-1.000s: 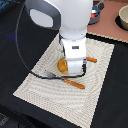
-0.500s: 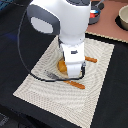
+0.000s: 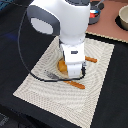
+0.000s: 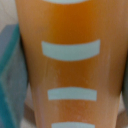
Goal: Interact with the objects in diverse but meaningful ways.
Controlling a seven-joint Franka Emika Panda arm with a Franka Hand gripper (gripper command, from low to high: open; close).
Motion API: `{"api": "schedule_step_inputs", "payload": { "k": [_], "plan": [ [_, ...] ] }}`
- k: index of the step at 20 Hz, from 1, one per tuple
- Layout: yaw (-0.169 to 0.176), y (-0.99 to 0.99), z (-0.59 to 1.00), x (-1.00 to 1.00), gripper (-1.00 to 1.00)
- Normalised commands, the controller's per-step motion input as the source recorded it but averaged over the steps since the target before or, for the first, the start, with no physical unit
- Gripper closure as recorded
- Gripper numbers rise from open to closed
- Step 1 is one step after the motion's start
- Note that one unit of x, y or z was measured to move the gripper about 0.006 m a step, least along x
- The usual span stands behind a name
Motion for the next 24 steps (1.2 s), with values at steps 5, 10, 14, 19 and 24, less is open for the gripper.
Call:
{"api": "schedule_step_inputs", "payload": {
  "k": [5,10,14,19,24],
  "plan": [
    [0.074,0.01,0.93,-0.06,1.0],
    [0.102,0.0,0.44,-0.39,1.0],
    [0.163,0.0,-0.02,-0.57,1.0],
    [0.119,-0.17,0.19,-0.58,1.0],
    [0.06,-0.49,0.33,-0.6,1.0]
  ]
}}
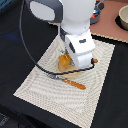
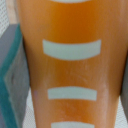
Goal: Interact with the objects in diverse but meaningful ways.
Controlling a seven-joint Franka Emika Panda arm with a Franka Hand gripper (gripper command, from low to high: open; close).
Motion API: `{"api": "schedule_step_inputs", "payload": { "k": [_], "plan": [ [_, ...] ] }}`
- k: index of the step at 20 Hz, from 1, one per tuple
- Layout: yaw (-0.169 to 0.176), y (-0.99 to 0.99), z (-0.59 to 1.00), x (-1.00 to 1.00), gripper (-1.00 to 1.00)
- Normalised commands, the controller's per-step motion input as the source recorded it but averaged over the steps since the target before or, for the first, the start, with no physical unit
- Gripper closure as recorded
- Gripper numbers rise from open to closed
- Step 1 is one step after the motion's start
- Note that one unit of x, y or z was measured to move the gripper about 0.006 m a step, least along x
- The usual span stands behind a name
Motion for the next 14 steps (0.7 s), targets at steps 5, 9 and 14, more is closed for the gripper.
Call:
{"api": "schedule_step_inputs", "payload": {
  "k": [5,9,14],
  "plan": [
    [0.002,-0.83,0.88,-0.29,1.0],
    [-0.024,-0.83,0.71,-0.13,1.0],
    [-0.082,-0.71,0.45,-0.06,1.0]
  ]
}}
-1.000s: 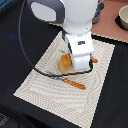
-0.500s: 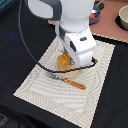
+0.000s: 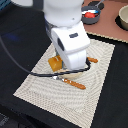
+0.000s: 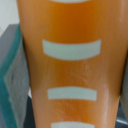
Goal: Interact with the objects in diverse but meaningful ways.
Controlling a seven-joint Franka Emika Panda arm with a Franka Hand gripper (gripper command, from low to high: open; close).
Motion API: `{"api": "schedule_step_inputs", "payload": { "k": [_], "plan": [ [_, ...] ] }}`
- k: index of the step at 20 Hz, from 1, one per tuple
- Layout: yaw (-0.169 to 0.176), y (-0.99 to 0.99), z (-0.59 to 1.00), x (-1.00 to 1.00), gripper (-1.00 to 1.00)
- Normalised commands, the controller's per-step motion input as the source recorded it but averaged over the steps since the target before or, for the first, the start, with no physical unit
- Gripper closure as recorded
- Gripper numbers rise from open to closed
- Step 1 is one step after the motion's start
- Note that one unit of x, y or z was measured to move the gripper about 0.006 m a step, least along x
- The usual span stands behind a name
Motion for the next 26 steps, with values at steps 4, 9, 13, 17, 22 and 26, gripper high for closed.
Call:
{"api": "schedule_step_inputs", "payload": {
  "k": [4,9,13,17,22,26],
  "plan": [
    [-0.141,-0.57,0.13,-0.07,1.0],
    [-0.175,-0.46,-0.25,-0.22,1.0],
    [-0.185,-0.35,-0.58,-0.43,1.0],
    [-0.114,-0.25,-0.65,-0.57,1.0],
    [-0.058,-0.05,-0.59,-0.17,1.0],
    [-0.016,0.02,-0.38,0.04,1.0]
  ]
}}
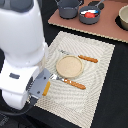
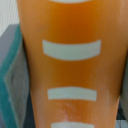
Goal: Interact with the objects in diverse but meaningful ways.
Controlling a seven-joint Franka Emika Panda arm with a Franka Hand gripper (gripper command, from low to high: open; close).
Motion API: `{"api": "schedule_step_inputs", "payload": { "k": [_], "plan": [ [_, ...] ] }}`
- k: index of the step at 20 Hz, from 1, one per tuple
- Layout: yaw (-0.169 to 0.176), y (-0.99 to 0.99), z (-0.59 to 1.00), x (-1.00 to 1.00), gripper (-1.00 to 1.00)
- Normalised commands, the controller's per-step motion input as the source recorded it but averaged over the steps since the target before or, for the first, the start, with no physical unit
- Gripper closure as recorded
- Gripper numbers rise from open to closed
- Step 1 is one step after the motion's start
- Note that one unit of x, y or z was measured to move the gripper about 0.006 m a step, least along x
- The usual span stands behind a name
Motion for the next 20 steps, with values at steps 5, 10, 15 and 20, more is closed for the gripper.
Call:
{"api": "schedule_step_inputs", "payload": {
  "k": [5,10,15,20],
  "plan": [
    [-0.004,0.1,-0.21,0.15,1.0],
    [0.0,0.14,0.25,0.13,-1.0],
    [0.0,0.16,0.58,0.1,-1.0],
    [0.0,0.26,0.8,0.03,-1.0]
  ]
}}
